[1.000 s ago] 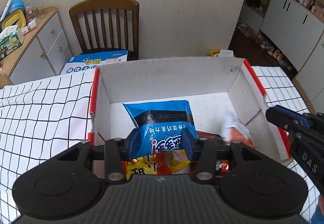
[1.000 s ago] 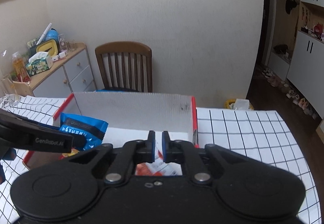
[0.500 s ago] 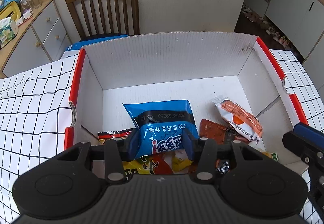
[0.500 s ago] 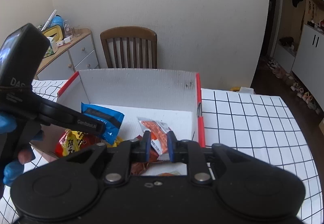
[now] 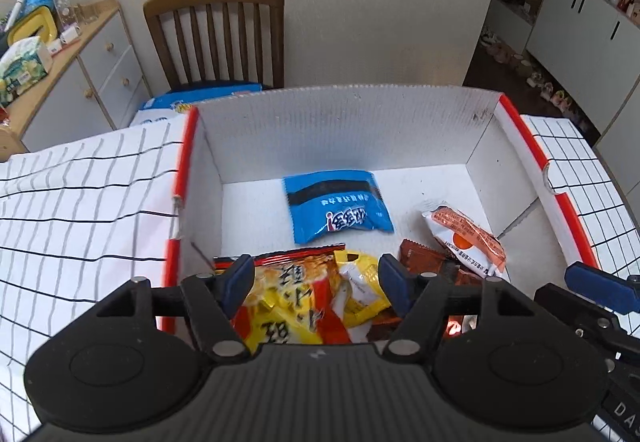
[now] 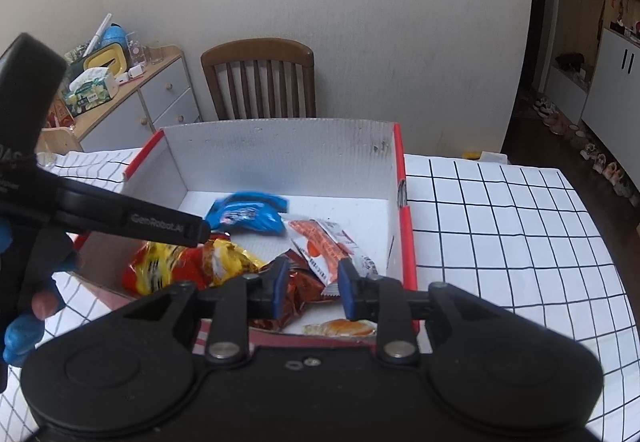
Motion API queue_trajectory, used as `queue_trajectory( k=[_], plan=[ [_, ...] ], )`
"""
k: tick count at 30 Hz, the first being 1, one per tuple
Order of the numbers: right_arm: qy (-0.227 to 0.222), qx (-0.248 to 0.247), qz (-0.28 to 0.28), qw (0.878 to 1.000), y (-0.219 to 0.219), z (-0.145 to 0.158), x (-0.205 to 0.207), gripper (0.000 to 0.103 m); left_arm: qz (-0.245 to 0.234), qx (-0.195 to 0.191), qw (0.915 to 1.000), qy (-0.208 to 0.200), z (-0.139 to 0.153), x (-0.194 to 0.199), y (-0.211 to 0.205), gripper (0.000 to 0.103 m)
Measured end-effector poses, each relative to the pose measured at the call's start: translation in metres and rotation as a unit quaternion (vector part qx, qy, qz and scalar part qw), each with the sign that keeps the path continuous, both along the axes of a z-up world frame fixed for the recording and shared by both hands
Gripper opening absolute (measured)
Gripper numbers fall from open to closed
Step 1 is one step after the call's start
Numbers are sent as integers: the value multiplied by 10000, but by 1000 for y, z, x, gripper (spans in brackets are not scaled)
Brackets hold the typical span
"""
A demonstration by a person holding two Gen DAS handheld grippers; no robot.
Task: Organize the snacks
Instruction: 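Lower both snacks into the box and open both tools, then move both tools back toward the remaining snacks on the table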
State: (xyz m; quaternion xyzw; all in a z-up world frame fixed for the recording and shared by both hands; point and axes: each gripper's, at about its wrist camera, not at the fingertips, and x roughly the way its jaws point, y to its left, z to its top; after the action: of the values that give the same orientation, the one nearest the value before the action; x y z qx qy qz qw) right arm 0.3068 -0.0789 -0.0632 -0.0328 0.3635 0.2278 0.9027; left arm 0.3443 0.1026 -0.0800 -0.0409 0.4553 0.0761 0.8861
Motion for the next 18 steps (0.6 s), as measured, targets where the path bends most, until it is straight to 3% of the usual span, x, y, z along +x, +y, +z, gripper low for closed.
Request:
queue_trajectory(
  k=[7, 18],
  plan=[
    [-126, 66, 81, 9999, -6, 14, -14, 37, 30, 152, 9996, -248, 18, -29, 3, 68],
    [-295, 249, 112, 9992, -20, 37, -38, 51, -5, -67, 9984, -569, 49, -73, 0, 68]
  ],
)
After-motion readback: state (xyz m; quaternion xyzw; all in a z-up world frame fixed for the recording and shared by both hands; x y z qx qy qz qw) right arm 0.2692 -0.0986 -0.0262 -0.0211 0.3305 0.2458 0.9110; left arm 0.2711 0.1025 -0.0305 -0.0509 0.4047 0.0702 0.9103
